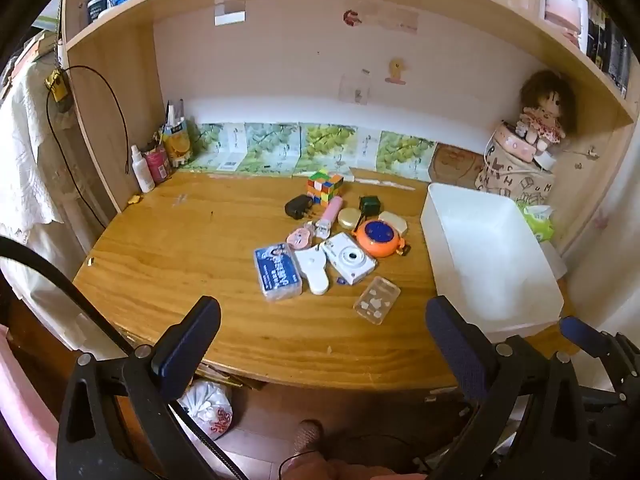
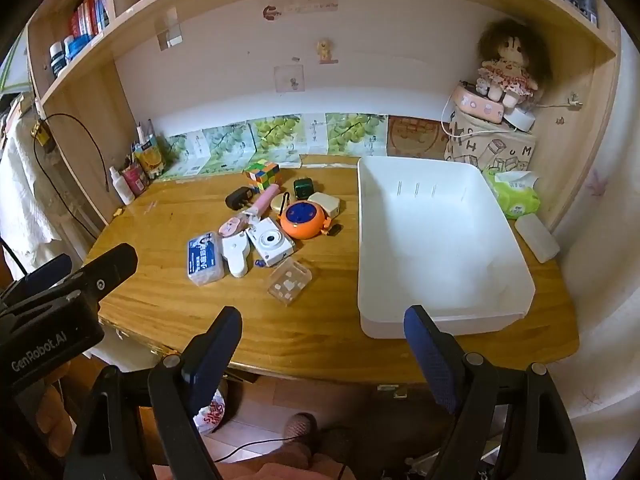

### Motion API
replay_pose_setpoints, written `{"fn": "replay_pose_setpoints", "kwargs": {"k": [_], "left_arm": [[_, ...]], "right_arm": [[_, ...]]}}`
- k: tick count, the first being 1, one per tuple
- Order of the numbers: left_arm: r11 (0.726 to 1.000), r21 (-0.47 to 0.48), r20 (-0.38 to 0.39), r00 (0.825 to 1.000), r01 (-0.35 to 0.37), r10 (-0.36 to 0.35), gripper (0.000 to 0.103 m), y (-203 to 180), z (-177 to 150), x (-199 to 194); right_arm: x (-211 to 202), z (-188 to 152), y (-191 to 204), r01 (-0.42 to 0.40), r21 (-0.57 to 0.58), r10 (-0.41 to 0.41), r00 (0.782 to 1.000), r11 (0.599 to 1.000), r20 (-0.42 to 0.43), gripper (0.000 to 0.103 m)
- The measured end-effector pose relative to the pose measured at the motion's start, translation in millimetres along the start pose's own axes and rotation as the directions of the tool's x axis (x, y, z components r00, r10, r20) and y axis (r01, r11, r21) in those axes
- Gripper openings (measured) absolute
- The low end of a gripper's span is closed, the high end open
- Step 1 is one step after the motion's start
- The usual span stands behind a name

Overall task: Organize rigid objects
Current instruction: 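Reach the right gripper to the white tray's rim and grasp it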

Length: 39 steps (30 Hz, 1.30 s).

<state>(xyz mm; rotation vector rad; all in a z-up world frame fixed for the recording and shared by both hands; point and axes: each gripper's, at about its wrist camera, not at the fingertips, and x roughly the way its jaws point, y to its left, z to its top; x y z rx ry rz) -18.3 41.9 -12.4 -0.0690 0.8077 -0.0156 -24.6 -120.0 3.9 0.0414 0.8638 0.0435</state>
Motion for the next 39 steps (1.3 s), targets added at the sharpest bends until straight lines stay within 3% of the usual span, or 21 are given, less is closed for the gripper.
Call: {"fn": "replay_pose_setpoints", "kwargs": {"k": [5,14,20,25,33,39], "left_arm": [[1.000,0.008,-0.026,1.000,0.015,-0.015,0.102,9.3,5.1,6.2],[0.995,-0.020,-0.063,0.993,0.102,-0.103,0.102,34.3,18.6,20.8],[0.985,-0.014,-0.160,0.972,0.174,-0.174,0.102,50.5,26.3,40.3],[0.988,0.038,-0.235,0.962,0.149,-0.136,0.102,51.8,27.2,60.7],[0.984,0.069,-0.368,0.921,0.165,-0.128,0.102,42.6,27.8,95.7],[0.978,0.049,-0.438,0.885,0.202,-0.161,0.102,15.1,26.5,118.6]], "right_arm": [[-0.5,-4.4,-1.5,-0.003,0.033,0.003,1.000,0.999,-0.008,0.084],[5.3,4.7,-3.7,-0.014,0.131,0.015,1.000,0.991,-0.012,0.084],[8.8,16.9,-18.7,-0.040,0.215,0.047,0.998,0.976,-0.029,0.084],[10.0,26.4,-37.3,0.020,0.244,-0.012,0.999,0.970,-0.038,0.084],[11.8,42.5,-89.0,0.120,0.287,-0.109,0.993,0.950,-0.055,0.084],[26.6,53.4,-130.8,0.138,0.302,-0.116,0.989,0.943,-0.089,0.084]]}}
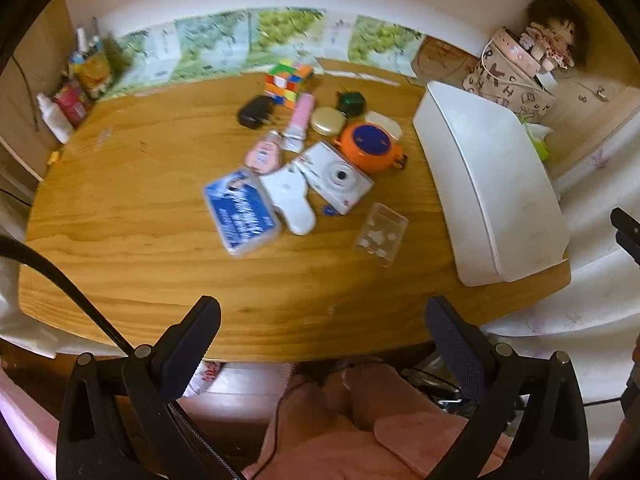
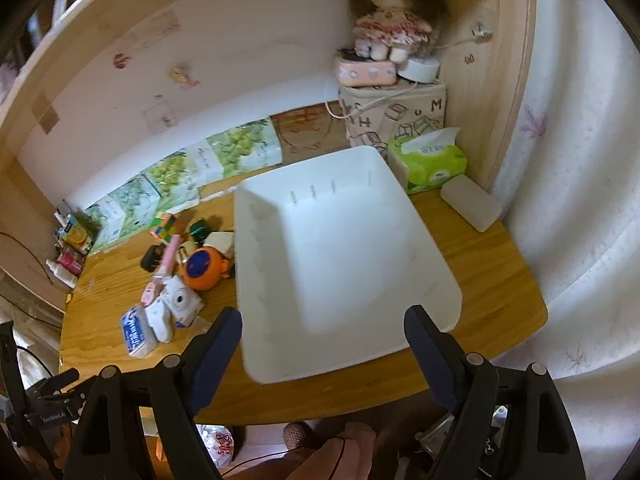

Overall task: Organize rigid objects
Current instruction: 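Reach the right gripper to the white tray's rim and grasp it, then lower the left gripper onto the clear plastic box and close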

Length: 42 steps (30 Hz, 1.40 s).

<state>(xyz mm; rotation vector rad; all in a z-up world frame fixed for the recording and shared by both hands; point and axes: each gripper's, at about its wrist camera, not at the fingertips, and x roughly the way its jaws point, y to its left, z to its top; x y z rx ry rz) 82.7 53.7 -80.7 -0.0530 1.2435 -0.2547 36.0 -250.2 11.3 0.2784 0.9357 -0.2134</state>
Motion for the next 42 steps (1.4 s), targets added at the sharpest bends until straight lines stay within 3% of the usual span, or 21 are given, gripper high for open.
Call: {"fn": "replay_pose_setpoints", "kwargs": {"k": [7,18,25,34,39,42], "left_arm": [[0.992,-0.128,-0.074,0.997,0.017,-0.027,0.102,-24.0,16.0,38.1],[0.947,-0.316,-0.121,0.992,-0.061,0.024,0.102,-46.9,32.5,88.2],[0.891,-0.446,-0.135,0.990,-0.086,0.028,0.102,-47.7,37.6,110.2],[0.793,-0.600,-0.173,0.985,-0.103,-0.003,0.102,-39.7,38.2,132.3],[0.759,-0.643,-0.189,0.982,-0.104,-0.025,0.102,-38.3,38.3,140.2],[0.742,-0.661,-0.197,0.980,-0.115,-0.025,0.102,-37.3,37.8,143.3]], "right_arm": [[42.5,30.0,-40.9,0.000,0.017,0.002,0.996,1.000,-0.090,0.078],[118.0,74.2,-95.2,-0.013,0.006,0.014,0.972,1.000,-0.233,0.063],[157.3,81.6,-113.0,-0.028,-0.022,0.019,0.947,0.999,-0.321,0.046],[207.0,74.1,-124.0,-0.057,-0.063,0.022,0.890,0.996,-0.455,0.026],[222.0,74.9,-127.1,-0.078,-0.070,0.032,0.860,0.995,-0.509,0.017],[226.2,76.2,-123.2,-0.071,-0.126,-0.005,0.855,0.989,-0.519,0.013]]}}
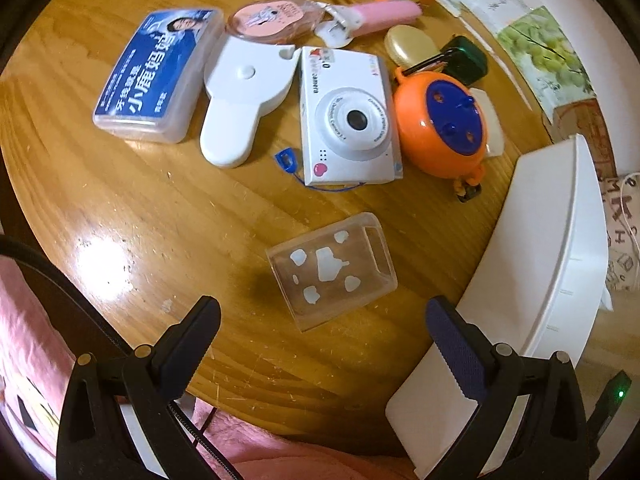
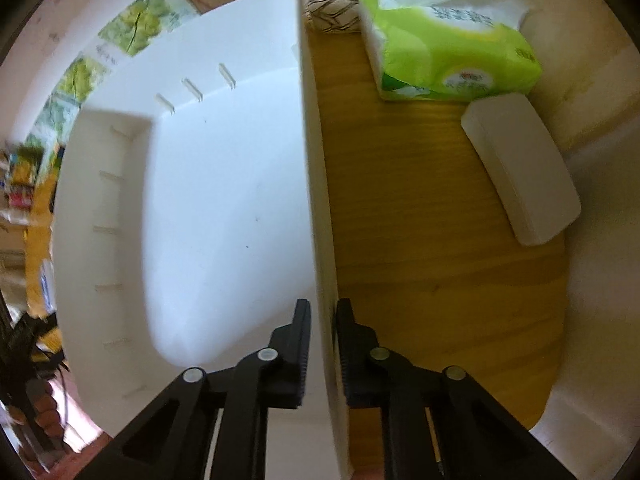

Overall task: Organize rigid objects
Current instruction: 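Lower the left gripper onto the clear plastic box and close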

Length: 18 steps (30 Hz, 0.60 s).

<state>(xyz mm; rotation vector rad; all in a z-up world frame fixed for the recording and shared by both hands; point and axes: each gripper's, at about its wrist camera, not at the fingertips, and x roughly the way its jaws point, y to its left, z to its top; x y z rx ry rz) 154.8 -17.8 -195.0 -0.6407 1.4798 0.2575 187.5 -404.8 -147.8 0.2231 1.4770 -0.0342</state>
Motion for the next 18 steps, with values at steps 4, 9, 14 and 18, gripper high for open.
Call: {"fn": "replay_pose_setpoints", "kwargs": {"k": [4,9,14,18], "left_arm": [[0.999,-0.045,-0.022,0.999,0.024,-0.025,0.102,7.1,-0.8,3.9],[0.997,-0.072,-0.039,0.998,0.037,-0.040,0.101,10.2,3.9,7.6],[0.997,-0.074,-0.059,0.998,0.035,-0.039,0.097,10.4,8.2,10.1],[0.997,-0.081,-0.087,0.996,0.019,-0.026,0.092,5.7,12.5,17.0]], "right_arm": [[-0.5,0.3,4.0,0.023,-0.061,-0.023,1.000,0.998,-0.008,0.010],[-3.2,-0.5,4.0,0.020,-0.074,-0.021,1.000,0.997,-0.008,0.007],[-4.1,2.6,20.6,0.003,-0.107,-0.003,1.000,0.994,0.001,0.006],[-5.9,2.2,31.5,0.007,-0.143,-0.005,1.000,0.990,0.014,0.006]]}}
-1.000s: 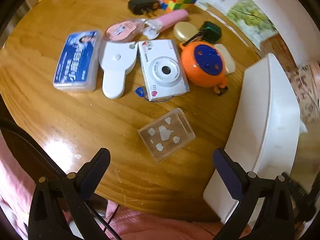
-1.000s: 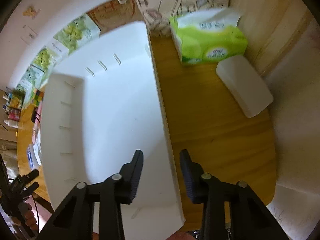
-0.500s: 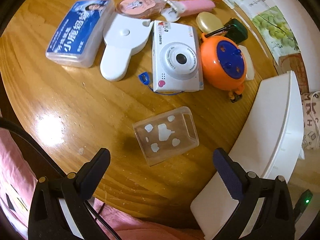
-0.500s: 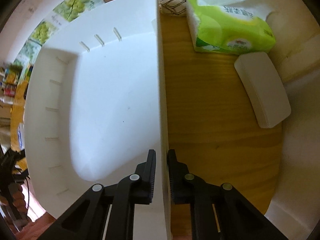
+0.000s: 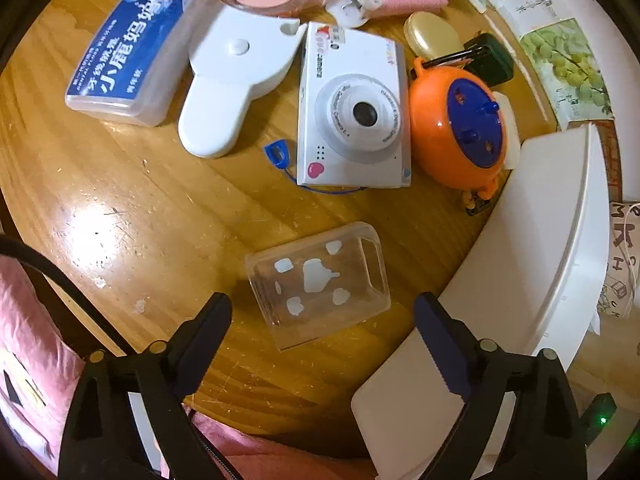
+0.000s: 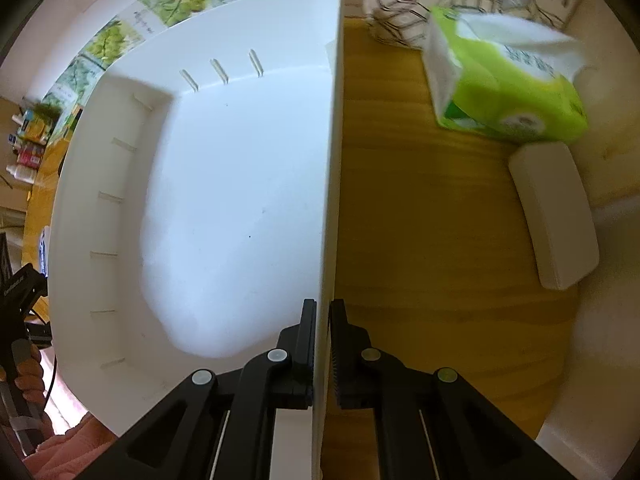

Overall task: Organize rigid objects
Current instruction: 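Lower the left gripper onto the clear plastic box and close, then lift the clear box with the left gripper and carry it over the tray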

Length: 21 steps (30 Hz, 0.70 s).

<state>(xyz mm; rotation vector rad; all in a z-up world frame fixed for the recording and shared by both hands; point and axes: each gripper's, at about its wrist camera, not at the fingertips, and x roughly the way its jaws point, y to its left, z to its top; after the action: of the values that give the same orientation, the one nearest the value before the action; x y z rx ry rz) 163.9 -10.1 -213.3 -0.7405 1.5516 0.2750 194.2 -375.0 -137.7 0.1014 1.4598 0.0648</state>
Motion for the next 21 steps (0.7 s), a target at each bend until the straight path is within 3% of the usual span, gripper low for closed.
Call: {"fn": "replay_pose_setpoints", "kwargs": {"k": [8,21], "left_arm": [[0.999,-0.031,-0.003,1.000,-0.018,0.018,0.069,5.5,4.1,0.8],[0.999,0.013,0.027,0.999,-0.043,0.043,0.064,-4.8,19.5,-23.6]], "right_arm": [[-13.0,-13.4,13.7,0.032,-0.089,-0.031,0.999,0.996,0.014,0.007],[-21.8,-3.6,12.4,0.033,-0.080,-0.033,0.999,0.996,0.012,0.007]]}}
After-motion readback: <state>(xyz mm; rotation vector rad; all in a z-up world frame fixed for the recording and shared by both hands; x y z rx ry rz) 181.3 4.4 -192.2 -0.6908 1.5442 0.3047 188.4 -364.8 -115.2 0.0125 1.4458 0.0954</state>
